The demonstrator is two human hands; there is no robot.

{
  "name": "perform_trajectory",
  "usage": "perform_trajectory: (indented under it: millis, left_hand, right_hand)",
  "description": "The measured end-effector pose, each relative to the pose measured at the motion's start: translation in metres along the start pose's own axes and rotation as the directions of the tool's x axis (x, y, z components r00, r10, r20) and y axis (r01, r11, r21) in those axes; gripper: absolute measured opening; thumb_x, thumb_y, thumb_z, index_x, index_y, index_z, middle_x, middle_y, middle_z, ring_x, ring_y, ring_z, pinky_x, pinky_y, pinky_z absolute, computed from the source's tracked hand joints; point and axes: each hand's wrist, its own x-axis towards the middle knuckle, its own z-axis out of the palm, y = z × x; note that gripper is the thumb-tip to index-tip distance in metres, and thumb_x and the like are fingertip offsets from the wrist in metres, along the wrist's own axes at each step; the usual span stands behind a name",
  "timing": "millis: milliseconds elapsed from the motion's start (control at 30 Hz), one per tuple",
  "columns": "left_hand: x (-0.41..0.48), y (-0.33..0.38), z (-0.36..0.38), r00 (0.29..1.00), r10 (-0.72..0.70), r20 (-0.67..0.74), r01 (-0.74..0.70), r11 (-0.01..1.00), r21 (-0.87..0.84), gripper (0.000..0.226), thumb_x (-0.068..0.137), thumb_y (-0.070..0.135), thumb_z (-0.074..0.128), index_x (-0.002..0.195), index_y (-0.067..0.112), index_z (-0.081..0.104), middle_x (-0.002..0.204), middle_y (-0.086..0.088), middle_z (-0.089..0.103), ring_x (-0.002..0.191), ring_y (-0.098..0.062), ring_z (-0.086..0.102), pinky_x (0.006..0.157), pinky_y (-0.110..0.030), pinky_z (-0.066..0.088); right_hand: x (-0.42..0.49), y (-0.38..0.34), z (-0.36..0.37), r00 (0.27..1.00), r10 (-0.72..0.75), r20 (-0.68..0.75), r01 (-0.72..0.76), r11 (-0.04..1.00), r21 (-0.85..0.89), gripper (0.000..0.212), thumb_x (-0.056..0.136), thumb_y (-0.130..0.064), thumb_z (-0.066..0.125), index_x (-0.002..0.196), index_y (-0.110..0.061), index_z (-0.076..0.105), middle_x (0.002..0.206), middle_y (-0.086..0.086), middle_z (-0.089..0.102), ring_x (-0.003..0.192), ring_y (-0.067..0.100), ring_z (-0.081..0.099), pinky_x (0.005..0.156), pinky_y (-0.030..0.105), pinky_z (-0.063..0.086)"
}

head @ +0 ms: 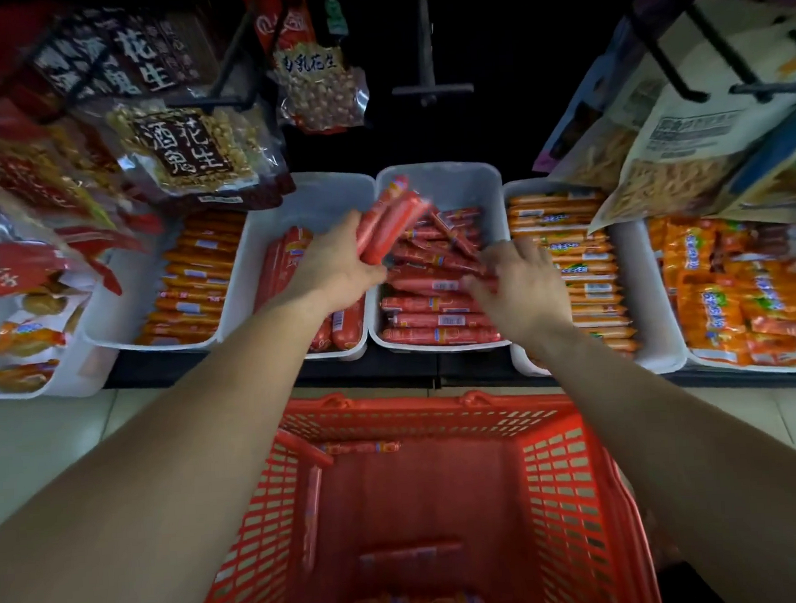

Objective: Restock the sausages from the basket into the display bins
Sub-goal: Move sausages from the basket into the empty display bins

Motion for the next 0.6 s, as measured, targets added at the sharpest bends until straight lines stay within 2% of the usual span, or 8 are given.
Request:
perform_trajectory:
  millis: [100, 133, 200, 300, 367, 433, 533, 600]
  left_hand:
    - [0.015, 0.013, 0.024, 0.975, 0.162, 0.153, -0.19, 0.963, 0.191, 0.061, 0.082, 0.025, 0.078, 0.134, 0.026, 0.046, 0.121, -0.004, 0.063, 0.101, -0.023, 0.061, 0.08, -0.03, 0.044]
    - [0.019, 0.018, 0.034, 0.958, 0.202, 0.205, -0.253, 0.931, 0.262, 0.064, 0.083, 0.027, 0.077, 0.138, 0.027, 0.044, 0.128, -0.004, 0.06, 0.109, -0.025, 0.06, 0.084, -0.032, 0.045]
    - [0.026, 0.023, 0.053, 0.925, 0.238, 0.297, -0.348, 0.845, 0.406, 0.068, 0.087, 0.032, 0.073, 0.146, 0.03, 0.039, 0.144, -0.002, 0.05, 0.128, -0.026, 0.049, 0.101, -0.04, 0.042]
    - [0.032, 0.019, 0.066, 0.916, 0.268, 0.3, -0.388, 0.785, 0.483, 0.066, 0.093, 0.041, 0.062, 0.151, 0.031, 0.033, 0.154, -0.001, 0.038, 0.141, -0.025, 0.032, 0.114, -0.048, 0.031]
    - [0.026, 0.007, 0.066, 0.933, 0.292, 0.21, -0.358, 0.804, 0.474, 0.067, 0.094, 0.044, 0.058, 0.153, 0.029, 0.028, 0.157, 0.0, 0.033, 0.143, -0.025, 0.028, 0.115, -0.05, 0.03]
    - [0.016, -0.006, 0.067, 0.942, 0.291, 0.169, -0.336, 0.814, 0.473, 0.07, 0.097, 0.048, 0.052, 0.156, 0.027, 0.02, 0.161, 0.001, 0.025, 0.147, -0.025, 0.022, 0.118, -0.049, 0.026]
    - [0.007, -0.024, 0.073, 0.946, 0.207, 0.251, -0.311, 0.799, 0.515, 0.065, 0.103, 0.051, 0.032, 0.159, 0.03, 0.005, 0.167, 0.005, 0.002, 0.153, -0.02, 0.003, 0.123, -0.047, 0.007]
    - [0.013, -0.029, 0.079, 0.949, 0.133, 0.287, -0.279, 0.781, 0.559, 0.064, 0.104, 0.053, 0.02, 0.158, 0.031, -0.007, 0.166, 0.007, -0.013, 0.153, -0.017, -0.01, 0.123, -0.048, -0.002]
  right_hand:
    - [-0.006, 0.014, -0.003, 0.965, 0.103, -0.242, -0.053, 0.978, 0.204, 0.039, 0.095, -0.029, 0.055, 0.126, -0.006, 0.055, 0.122, 0.018, 0.055, 0.116, 0.038, 0.047, 0.096, 0.046, 0.039]
    - [-0.007, 0.017, -0.005, 0.958, 0.102, -0.267, -0.044, 0.975, 0.217, 0.043, 0.095, -0.029, 0.054, 0.131, -0.006, 0.053, 0.125, 0.018, 0.053, 0.118, 0.038, 0.046, 0.097, 0.047, 0.038]
    - [-0.006, 0.019, -0.006, 0.967, 0.003, -0.254, 0.038, 0.987, 0.153, 0.052, 0.095, -0.035, 0.05, 0.141, -0.012, 0.044, 0.135, 0.016, 0.048, 0.123, 0.036, 0.042, 0.1, 0.049, 0.037]
    - [0.002, 0.016, -0.001, 0.977, -0.208, -0.042, 0.206, 0.977, -0.046, 0.061, 0.098, -0.045, 0.04, 0.155, -0.027, 0.025, 0.157, 0.004, 0.031, 0.14, 0.031, 0.03, 0.111, 0.051, 0.029]
    - [0.012, 0.014, 0.009, 0.951, -0.239, 0.196, 0.27, 0.951, -0.153, 0.064, 0.101, -0.052, 0.029, 0.158, -0.031, 0.009, 0.166, -0.003, 0.014, 0.15, 0.023, 0.014, 0.119, 0.048, 0.014]
    - [0.019, 0.015, 0.023, 0.9, -0.2, 0.388, 0.311, 0.917, -0.249, 0.067, 0.101, -0.058, 0.018, 0.158, -0.03, -0.003, 0.167, -0.003, 0.002, 0.153, 0.019, 0.001, 0.122, 0.046, 0.0]
    - [0.035, 0.019, 0.037, 0.867, -0.133, 0.481, 0.305, 0.904, -0.299, 0.068, 0.099, -0.062, 0.009, 0.157, -0.032, -0.01, 0.167, -0.001, -0.005, 0.153, 0.02, -0.007, 0.122, 0.049, -0.007]
    - [0.049, 0.018, 0.037, 0.874, -0.089, 0.478, 0.278, 0.898, -0.341, 0.065, 0.099, -0.062, 0.006, 0.157, -0.035, -0.004, 0.168, -0.002, -0.001, 0.153, 0.021, -0.005, 0.121, 0.053, -0.006]
